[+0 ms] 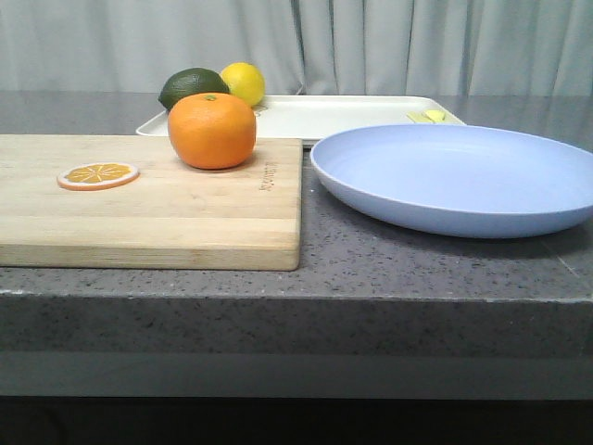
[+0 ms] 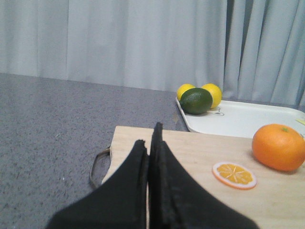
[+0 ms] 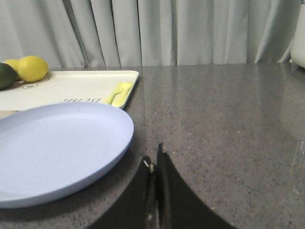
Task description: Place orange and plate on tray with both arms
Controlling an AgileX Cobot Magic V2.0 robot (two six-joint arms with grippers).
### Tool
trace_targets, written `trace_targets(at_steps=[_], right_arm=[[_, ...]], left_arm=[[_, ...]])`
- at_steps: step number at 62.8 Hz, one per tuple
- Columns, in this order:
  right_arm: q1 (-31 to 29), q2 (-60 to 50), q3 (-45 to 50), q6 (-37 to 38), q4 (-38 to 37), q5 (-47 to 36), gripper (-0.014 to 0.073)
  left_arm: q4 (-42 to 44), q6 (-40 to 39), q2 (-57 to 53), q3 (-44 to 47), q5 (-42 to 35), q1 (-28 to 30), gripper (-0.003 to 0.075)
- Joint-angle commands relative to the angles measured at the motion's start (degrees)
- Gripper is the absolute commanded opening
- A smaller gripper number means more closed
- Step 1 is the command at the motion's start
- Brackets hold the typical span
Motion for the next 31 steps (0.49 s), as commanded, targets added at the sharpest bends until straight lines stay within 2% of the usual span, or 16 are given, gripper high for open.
trace_targets(at_steps=[1,10,21,31], right_arm=[[-0.3,-0.6,-6.6,0.0,-0.9,-0.3,-0.0118],[-0.3,2.9,-16.3,-0.6,-1.4,5.2,-0.0118],[-0.3,12.2,-28.8,-1.1,-2.9,11.4,-0.0118],[-0.3,21.8,-38.5,-1.1,-2.9,21.9,-0.0118]], left_arm=[[-0.8,0.0,0.5,-8.1,0.7,-0.4,-0.0020],[-0.1,0.0,6.3,-19.5,8.4,-0.4,-0.0020],[0.4,0.0,18.1,-35.5,17.3,-0.4,-0.0020],[0.4,0.0,26.6,-43.8,20.4,-0.4,-0.0020]])
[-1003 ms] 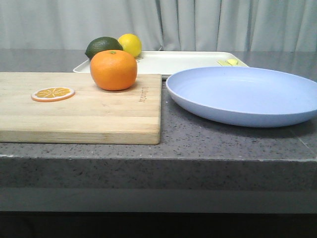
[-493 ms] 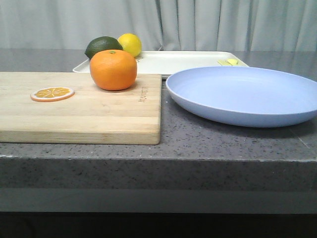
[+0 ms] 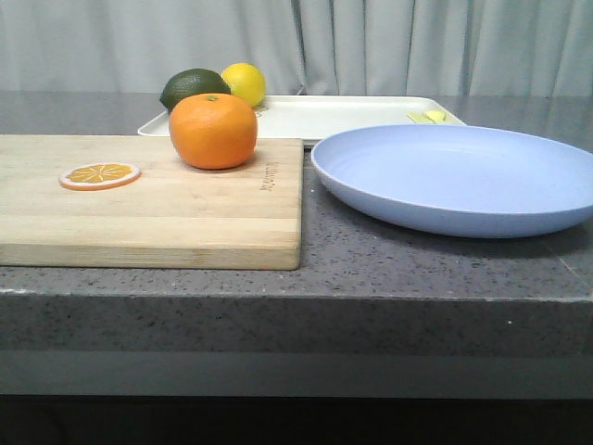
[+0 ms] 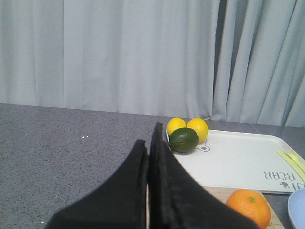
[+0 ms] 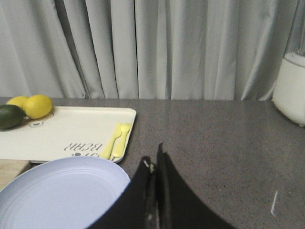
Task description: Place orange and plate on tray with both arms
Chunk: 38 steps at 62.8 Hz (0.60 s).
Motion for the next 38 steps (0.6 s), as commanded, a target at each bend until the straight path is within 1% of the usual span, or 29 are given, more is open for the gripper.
trace_targets(at_steps=[1,5,12,19,33,38], right_arm=[[-0.3,5.6,-5.6,-0.9,-0.9,2.4,-0.0118],[-0.3,8.8,-7.3,-0.9,-0.9,5.5,-0.0118],[-0.3,12.8,-7.2,-0.9,-0.9,7.8,-0.0118],[-0.3,16.7,-7.1,-0.9,-0.9,7.8,-0.0118],[-0.3,21.2,-7.1,-2.1,-0.9,8.4,-0.0116],[-0.2,21.5,-7.1,-2.7,-0.9,8.2,-0.0090]], left_arm=[[0.0,0.0,4.1,-4.5,-2.5,-0.4,-0.0020],[0.0,0.0,6.3,-5.1,-3.1,-0.4,-0.0020],[0.0,0.0,9.4,-5.1,-3.3,-0.4,-0.0020],[0.0,0.0,12.0,-5.1,-3.3,-0.4,-0.0020],[0.0,0.0,17.5,-5.1,-0.4,-0.4,-0.0019],[0.9,0.1,19.8,-5.1,1.1,-0.4,-0.0004]])
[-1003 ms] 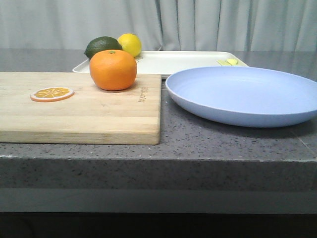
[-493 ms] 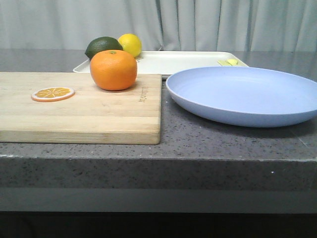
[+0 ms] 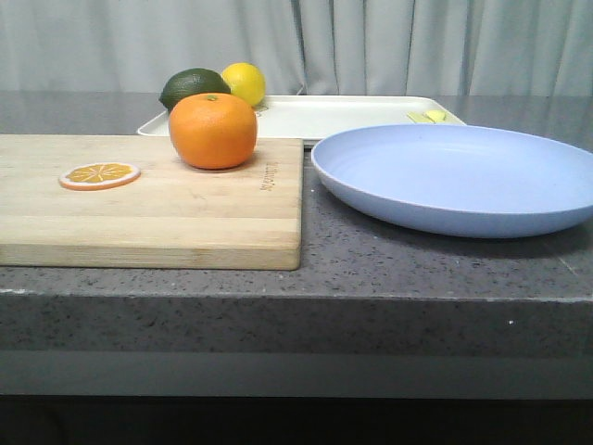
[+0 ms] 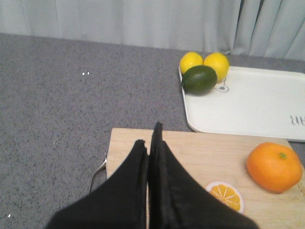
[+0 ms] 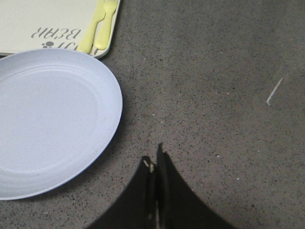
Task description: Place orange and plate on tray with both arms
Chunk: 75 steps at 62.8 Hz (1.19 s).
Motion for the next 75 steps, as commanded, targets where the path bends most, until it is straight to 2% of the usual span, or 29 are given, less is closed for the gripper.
trace_targets(at_steps=[1,4,8,17,21,23,28,47,75], right_arm=[[-0.2,0.6,-1.9,-1.4,-0.9,-4.0,-0.0079],[-0.1,0.6,-1.9,-1.5,-0.9,-4.1,-0.0024],[-0.1,0.6,-1.9,-1.5,-0.9,-4.0,0.0078],[-0.1,0.6,-1.9,-1.5,-0.9,-3.9,0.0381],[-0.1,0.6,-1.9,-1.5,-0.9,-3.6,0.0499],[-0.1,0.6,-1.9,-1.5,-0.9,-3.4,0.0531],[-0.1,0.6,-1.9,-1.5,-0.8,-2.7,0.0568],[-0.1,0.6,-1.9,-1.5,-0.8,-2.3,0.0565],[-0.1,0.6,-1.9,-1.5,-0.8,-2.3,0.0565]], left_arm=[[0.9,0.2,2.2,-1.8,-2.5,-0.4,0.0005],[0.9,1.1,3.1,-1.8,-2.2,-0.4,0.0049],[0.9,1.4,4.2,-1.8,-2.2,-0.4,0.0154],[0.9,1.4,5.5,-1.8,-2.5,-0.7,0.0481],[1.0,1.4,6.5,-1.8,-3.1,-1.8,0.0582],[1.0,1.6,6.7,-1.8,-3.4,-2.8,0.0615],[1.0,2.7,8.1,-1.8,-4.0,-6.0,0.0631],[2.4,4.1,19.0,-6.8,-4.1,-19.6,0.0630],[2.4,4.1,38.4,-19.9,-4.1,-27.9,0.0629]])
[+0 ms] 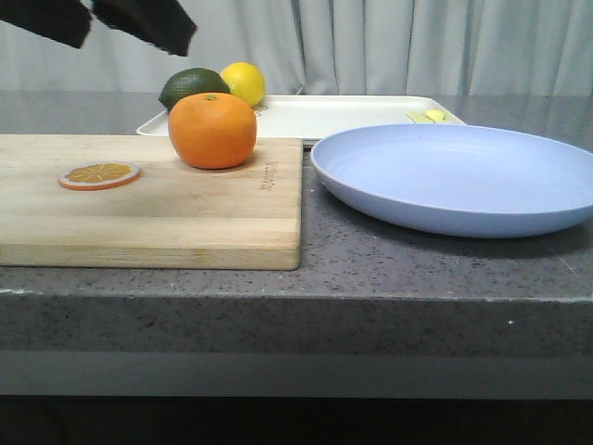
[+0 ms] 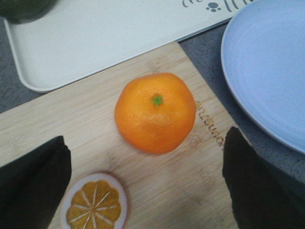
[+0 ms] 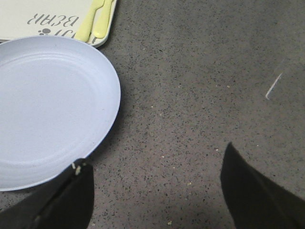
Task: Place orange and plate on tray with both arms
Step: 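Lower the left gripper over the orange and close on it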
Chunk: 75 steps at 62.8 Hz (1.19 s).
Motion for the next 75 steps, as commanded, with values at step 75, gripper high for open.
trace_targets(at_steps=[75], right_arm=[[-0.1,0.4,-1.9,-0.7,-0.8,-3.1,0.0565]], left_arm=[[0.2,0.1,20.4,-18.7,2.3,-1.2,0.0456]])
